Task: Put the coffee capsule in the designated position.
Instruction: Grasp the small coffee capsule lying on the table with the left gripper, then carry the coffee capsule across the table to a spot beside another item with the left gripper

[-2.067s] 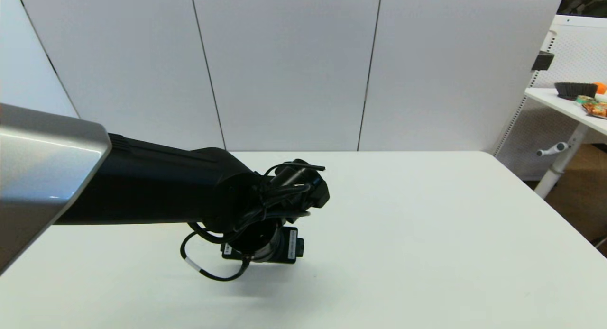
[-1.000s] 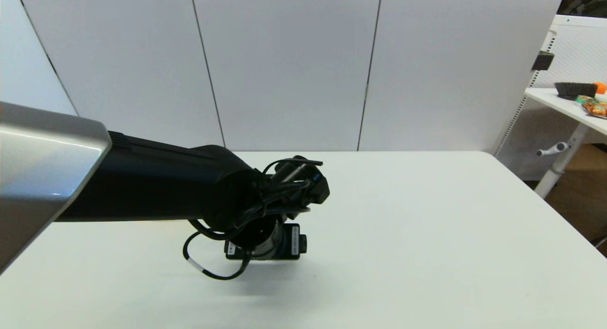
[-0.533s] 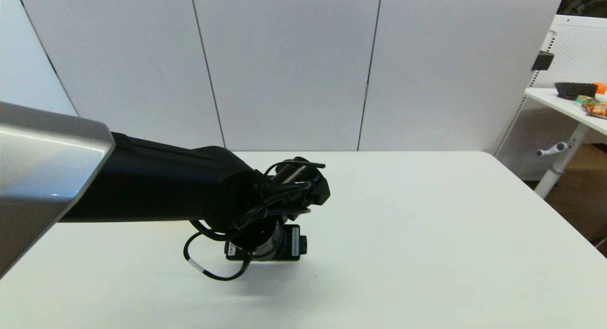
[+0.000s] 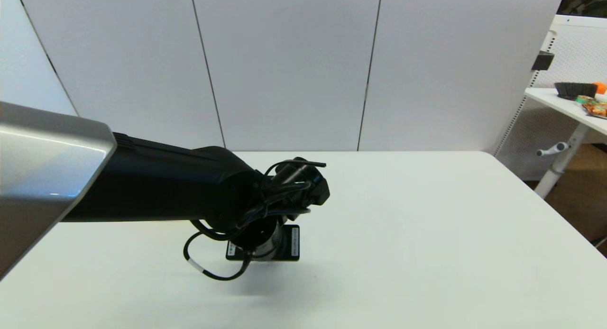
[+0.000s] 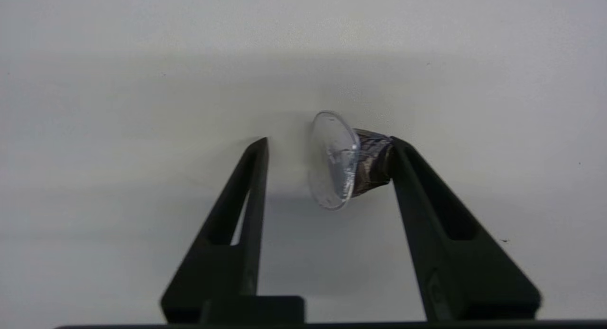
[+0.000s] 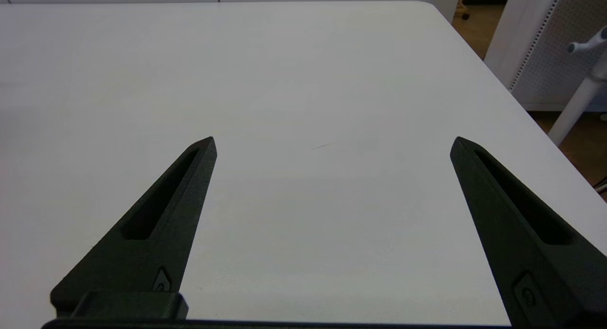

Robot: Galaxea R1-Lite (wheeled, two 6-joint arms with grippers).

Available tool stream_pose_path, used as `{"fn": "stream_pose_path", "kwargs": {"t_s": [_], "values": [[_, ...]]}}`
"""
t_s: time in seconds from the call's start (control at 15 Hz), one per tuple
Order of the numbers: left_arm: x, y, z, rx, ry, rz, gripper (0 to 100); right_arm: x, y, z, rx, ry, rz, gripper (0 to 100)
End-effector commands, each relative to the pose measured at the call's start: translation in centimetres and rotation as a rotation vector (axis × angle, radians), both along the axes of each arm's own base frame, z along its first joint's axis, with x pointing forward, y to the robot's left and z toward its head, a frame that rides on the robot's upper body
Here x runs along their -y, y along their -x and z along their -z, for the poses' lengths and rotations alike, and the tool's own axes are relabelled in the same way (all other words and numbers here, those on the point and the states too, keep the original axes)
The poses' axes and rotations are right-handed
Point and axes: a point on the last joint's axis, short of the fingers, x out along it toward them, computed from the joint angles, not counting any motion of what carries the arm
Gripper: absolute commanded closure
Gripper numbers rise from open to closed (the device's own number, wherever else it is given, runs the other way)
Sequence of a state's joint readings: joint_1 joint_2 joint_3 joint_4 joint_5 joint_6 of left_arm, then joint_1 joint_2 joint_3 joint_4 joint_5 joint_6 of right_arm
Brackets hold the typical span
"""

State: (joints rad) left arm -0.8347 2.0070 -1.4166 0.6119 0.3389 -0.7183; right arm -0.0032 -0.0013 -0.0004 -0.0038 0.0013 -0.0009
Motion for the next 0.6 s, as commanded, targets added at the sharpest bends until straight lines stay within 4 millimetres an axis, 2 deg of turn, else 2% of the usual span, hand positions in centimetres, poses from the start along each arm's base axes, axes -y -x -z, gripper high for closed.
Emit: {"fn": "stream_pose_path", "kwargs": {"t_s": [0.07,0.33,0.47,0.6], "values": [[0.0,0.0,0.0,0.001,-0.001,-0.006,100,0.0,0.0,0.0,-0.001,0.001,0.000,0],[-0.3,0.2,-0.6,0.012,0.005,-0.013,100,0.0,0.0,0.0,-0.001,0.001,0.000,0],[-1.5,0.0,-2.3,0.058,0.042,-0.052,100,0.0,0.0,0.0,0.001,0.001,0.000,0],[-3.4,-1.2,-4.4,0.133,0.074,-0.118,100,0.0,0.0,0.0,0.001,0.001,0.000,0]]}}
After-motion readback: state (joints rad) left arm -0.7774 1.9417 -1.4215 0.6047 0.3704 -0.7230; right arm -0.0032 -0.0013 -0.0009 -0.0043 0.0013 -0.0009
